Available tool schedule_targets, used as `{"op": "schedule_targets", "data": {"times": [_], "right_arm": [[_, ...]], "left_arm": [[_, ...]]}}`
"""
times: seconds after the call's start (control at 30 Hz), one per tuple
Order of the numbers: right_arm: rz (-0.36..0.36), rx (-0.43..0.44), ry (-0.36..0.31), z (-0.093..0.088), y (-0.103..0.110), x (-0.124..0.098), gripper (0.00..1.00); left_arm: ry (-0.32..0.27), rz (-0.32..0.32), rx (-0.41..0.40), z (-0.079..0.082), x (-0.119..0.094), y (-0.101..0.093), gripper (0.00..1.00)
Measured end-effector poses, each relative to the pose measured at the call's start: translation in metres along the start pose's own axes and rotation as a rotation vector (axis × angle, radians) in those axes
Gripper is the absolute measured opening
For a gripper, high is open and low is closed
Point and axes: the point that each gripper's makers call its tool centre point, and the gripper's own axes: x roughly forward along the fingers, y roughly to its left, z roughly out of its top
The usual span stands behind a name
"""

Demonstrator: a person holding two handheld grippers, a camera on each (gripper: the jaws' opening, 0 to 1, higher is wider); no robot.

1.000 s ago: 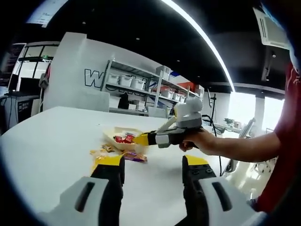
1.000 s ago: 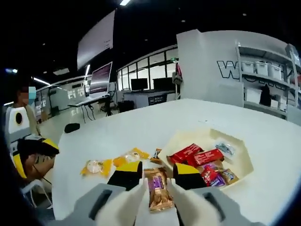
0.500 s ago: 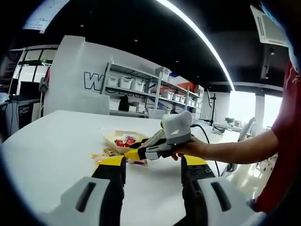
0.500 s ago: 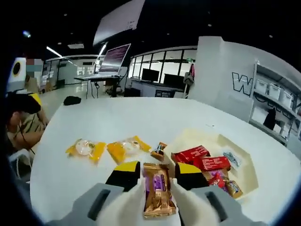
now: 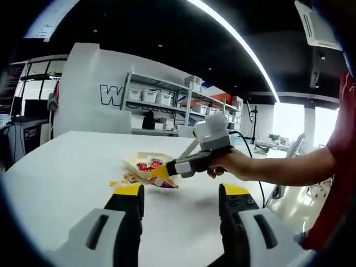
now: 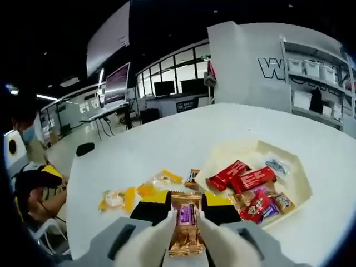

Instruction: Place the target food into the container with the food tongs after gripping and lifting it, then release it inside without dropping or visibly crushing the food.

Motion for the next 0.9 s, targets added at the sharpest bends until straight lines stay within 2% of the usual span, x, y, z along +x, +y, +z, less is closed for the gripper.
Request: {"op": "schedule_targets", "data": {"times": [0.1,0.2,0.27,0.33,0.37,0.4,0.43,0.5,0.6,0.77,0.87,0.9], "right_arm": [[-0.021,-0.026,-0.019,0.014,-0.005,-0.007,0.15],[-0.048,-0.012,-0.029,0.027,-0.017,-0.014,0.15],[-0.058,0.024,-0.031,0.032,-0.023,-0.017,0.14],[-0.063,0.016,-0.035,0.036,-0.028,-0.018,0.14],[-0.097,0.016,-0.040,0.039,-0.036,-0.020,0.14],[-0.098,-0.015,-0.038,0.041,-0.038,-0.019,0.14],[-0.101,-0.001,-0.023,0.042,-0.042,-0.019,0.14],[-0.100,-0.001,-0.029,0.047,-0.045,-0.019,0.15],[-0.134,-0.051,-0.027,0.055,-0.057,-0.017,0.15],[-0.148,-0.044,-0.036,0.071,-0.067,-0.016,0.15],[-0.161,-0.066,-0.055,0.079,-0.072,-0.014,0.15],[-0.148,-0.053,-0.041,0.079,-0.071,-0.013,0.15]], "left_arm": [[-0.006,0.004,-0.015,0.001,0.002,0.000,0.57],[-0.012,0.031,-0.041,0.003,0.005,0.004,0.68],[0.000,0.053,-0.049,0.001,0.007,0.007,0.79],[0.014,0.080,-0.054,-0.002,0.007,0.011,0.89],[0.020,0.086,-0.064,-0.004,0.007,0.013,0.92],[0.021,0.093,-0.076,-0.004,0.006,0.014,0.95],[0.015,0.106,-0.092,-0.004,0.006,0.017,0.97],[0.013,0.106,-0.107,-0.005,0.005,0.018,0.98],[0.031,0.116,-0.121,-0.008,0.005,0.019,0.99],[0.079,0.130,-0.106,-0.015,0.003,0.020,0.99],[0.086,0.129,-0.097,-0.016,0.003,0.020,0.99],[0.086,0.130,-0.096,-0.015,0.004,0.020,0.99]]}}
